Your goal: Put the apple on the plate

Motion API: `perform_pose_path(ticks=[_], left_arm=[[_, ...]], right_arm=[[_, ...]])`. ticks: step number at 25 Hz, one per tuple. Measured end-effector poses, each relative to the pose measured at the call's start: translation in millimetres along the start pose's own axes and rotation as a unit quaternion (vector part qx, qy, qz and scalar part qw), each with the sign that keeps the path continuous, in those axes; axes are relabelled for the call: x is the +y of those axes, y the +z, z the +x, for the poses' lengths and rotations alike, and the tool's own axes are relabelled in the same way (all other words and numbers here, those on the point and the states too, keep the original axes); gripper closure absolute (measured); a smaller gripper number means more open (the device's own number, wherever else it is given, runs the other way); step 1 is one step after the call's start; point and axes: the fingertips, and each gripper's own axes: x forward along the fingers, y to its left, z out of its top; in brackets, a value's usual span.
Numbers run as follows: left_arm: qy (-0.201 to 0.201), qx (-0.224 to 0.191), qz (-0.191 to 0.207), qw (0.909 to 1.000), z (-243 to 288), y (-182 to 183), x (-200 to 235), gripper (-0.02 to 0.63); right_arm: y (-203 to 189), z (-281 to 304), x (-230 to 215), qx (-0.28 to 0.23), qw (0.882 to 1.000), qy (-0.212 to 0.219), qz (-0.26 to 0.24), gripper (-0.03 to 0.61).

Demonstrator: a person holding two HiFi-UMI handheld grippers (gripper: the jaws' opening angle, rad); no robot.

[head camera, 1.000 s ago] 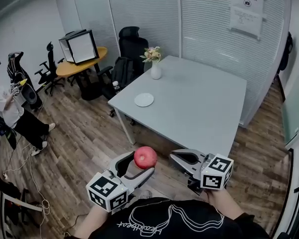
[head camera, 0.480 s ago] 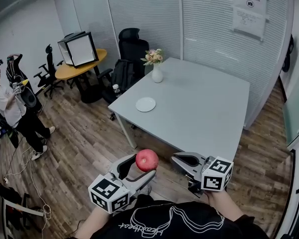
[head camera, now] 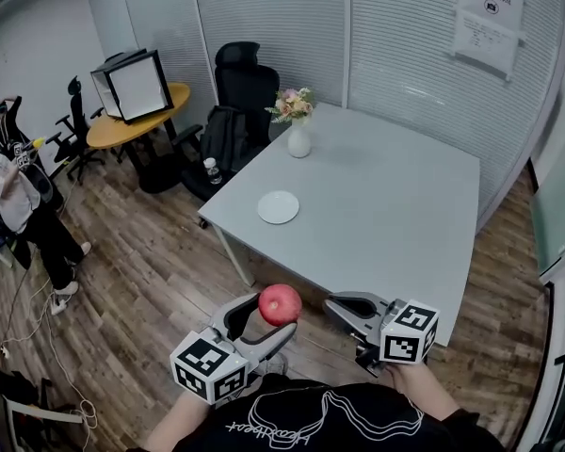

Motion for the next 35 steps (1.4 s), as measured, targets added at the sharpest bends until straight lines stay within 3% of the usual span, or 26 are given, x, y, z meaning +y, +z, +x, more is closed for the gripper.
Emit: perform_pose_path(ticks=[20,35], left_arm=[[-0.03,0.028,0.006,0.9992,42,21,231,0.281],[-0.055,0.048,0.0,0.9973,102,16,275,0.281]], right_arm=[[40,188,-108,0.01,0.998,-0.061,0.033,0.571],[37,201,-163,-0.005,0.993,-0.096,0.065,0.571]])
